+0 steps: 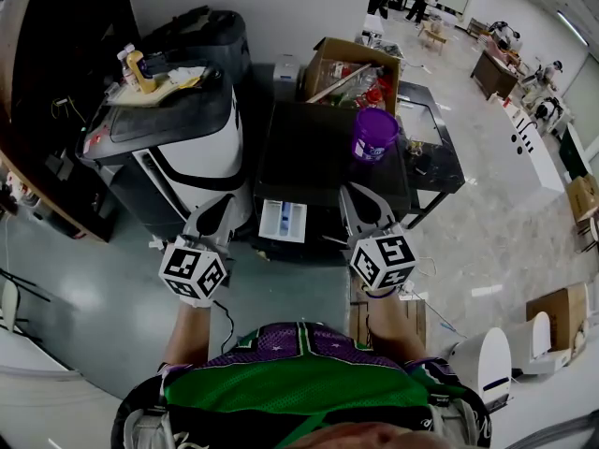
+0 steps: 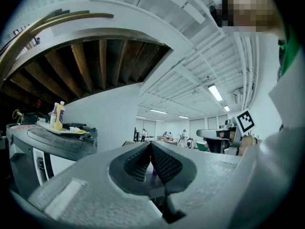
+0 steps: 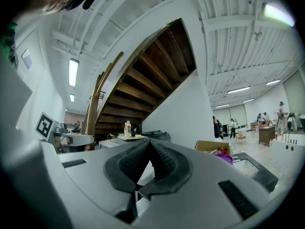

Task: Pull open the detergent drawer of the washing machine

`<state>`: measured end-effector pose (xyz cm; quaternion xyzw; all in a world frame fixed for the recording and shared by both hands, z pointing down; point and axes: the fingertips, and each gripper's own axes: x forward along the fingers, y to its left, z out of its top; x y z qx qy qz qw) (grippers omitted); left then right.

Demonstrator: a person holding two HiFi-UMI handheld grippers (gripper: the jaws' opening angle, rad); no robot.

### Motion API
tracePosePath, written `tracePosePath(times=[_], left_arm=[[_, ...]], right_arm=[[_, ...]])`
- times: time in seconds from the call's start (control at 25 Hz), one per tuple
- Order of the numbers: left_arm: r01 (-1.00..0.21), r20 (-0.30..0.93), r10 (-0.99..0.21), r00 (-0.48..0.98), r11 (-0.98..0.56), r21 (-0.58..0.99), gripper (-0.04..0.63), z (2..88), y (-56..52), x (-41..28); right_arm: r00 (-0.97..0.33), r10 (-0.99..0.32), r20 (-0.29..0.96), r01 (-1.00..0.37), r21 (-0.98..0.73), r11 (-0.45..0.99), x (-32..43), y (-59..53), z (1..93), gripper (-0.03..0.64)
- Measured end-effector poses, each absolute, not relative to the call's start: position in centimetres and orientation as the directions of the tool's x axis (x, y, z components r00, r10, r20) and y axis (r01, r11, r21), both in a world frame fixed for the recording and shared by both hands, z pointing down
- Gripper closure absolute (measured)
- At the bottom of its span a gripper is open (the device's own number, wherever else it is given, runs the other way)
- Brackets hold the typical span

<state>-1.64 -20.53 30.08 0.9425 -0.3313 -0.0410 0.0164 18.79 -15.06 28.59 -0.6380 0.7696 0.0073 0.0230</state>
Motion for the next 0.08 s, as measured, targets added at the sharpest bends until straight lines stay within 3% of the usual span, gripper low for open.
tracePosePath(times=[0.08], left_arm=[[-0.622, -0.066, -0.624, 0.778, -0.781, 0.059, 0.579, 30.07, -20.53, -1.55]], right_arm=[[-0.184, -0.982, -0.045, -0.983, -0.014, 0.185, 18.8, -15.04, 28.5, 0.615]])
